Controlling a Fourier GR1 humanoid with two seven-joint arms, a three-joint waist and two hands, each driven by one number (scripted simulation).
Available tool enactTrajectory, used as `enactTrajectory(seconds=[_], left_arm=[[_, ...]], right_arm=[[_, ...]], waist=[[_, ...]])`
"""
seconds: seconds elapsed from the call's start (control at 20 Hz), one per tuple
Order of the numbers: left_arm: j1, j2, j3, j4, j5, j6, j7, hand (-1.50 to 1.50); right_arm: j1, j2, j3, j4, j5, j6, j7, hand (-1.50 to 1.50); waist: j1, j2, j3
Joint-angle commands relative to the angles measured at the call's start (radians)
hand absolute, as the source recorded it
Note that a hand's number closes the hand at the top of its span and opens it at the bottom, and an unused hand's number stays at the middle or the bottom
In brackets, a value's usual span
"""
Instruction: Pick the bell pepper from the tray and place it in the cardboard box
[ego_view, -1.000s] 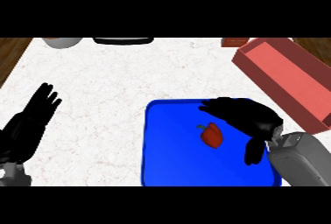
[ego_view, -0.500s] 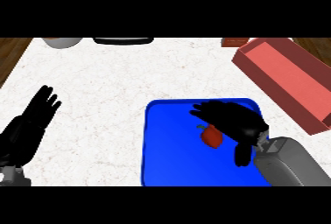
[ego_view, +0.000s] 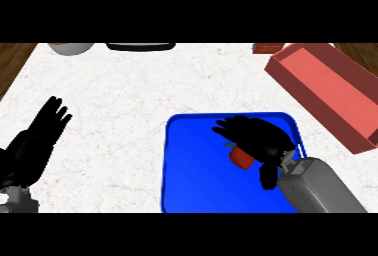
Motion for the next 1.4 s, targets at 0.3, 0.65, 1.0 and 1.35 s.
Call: enactTrajectory(seconds=[0.3,0.65,1.0,1.35], left_arm=[[0.064,-0.043,-0.003,-0.057,-0.037,-0.008,-0.018,0.00],[-0.044,-0.013,0.047,0.048,-0.019,-0.025,-0.021,0.00],[-0.002,-0.021,0.041,-0.026,-0.026,-0.040,0.021,0.00],[-0.038,-0.013,0.059,-0.055,-0.007,-0.033,0.089,0.00]], right_arm=[[0.041,0.039,-0.004,0.079,0.137,-0.060,-0.055,-1.50],[0.021,0.107,0.019,0.199,0.221,-0.099,-0.063,-1.50],[0.068,0.104,0.001,0.172,0.268,-0.094,-0.097,-1.50],[0.014,0.113,-0.053,0.293,0.309,-0.137,-0.153,-1.50]], waist=[[0.001,0.000,0.000],[0.001,0.001,0.000],[-0.001,0.000,0.000],[0.000,0.000,0.000]])
